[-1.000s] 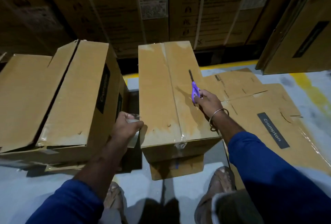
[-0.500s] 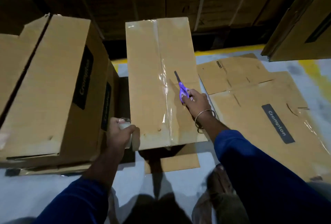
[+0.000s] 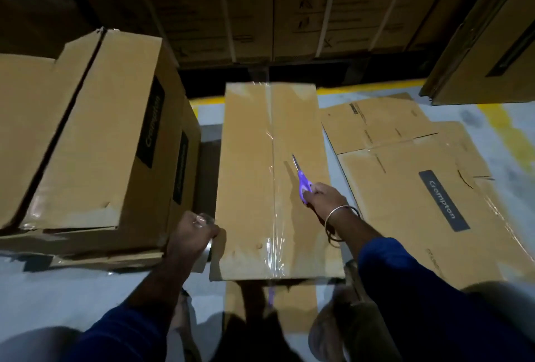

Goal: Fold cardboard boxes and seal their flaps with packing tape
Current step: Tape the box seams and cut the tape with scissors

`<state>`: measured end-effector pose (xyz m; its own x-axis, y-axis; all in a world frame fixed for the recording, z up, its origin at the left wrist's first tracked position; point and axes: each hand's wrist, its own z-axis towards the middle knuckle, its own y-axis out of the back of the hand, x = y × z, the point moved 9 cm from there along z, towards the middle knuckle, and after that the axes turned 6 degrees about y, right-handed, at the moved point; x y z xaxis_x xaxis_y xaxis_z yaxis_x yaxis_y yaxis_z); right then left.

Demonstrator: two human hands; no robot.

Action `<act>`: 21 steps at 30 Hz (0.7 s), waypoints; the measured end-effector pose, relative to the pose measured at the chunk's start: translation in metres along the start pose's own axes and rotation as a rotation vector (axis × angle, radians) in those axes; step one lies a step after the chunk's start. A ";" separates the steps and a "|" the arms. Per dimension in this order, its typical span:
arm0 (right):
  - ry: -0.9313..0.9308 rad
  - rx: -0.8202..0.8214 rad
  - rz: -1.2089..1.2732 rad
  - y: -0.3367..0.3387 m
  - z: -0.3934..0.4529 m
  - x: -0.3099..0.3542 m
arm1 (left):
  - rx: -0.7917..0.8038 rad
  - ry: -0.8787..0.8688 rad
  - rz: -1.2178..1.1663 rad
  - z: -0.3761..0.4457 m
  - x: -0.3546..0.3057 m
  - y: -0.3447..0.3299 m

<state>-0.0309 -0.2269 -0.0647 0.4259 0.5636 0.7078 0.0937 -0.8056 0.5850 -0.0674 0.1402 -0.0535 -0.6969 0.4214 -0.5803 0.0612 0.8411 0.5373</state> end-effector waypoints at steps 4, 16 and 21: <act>-0.048 -0.010 0.018 -0.014 -0.006 -0.015 | -0.026 0.024 -0.017 -0.009 0.012 -0.003; 0.178 -0.238 0.082 0.031 0.108 0.045 | -0.027 -0.062 -0.280 0.052 -0.080 -0.029; 0.173 -0.246 0.012 0.035 0.112 0.034 | 0.041 -0.073 -0.189 0.058 -0.093 -0.031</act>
<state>0.0875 -0.2564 -0.0646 0.2644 0.5938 0.7599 -0.1405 -0.7558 0.6395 0.0366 0.0943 -0.0519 -0.6454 0.2768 -0.7119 -0.0357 0.9201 0.3901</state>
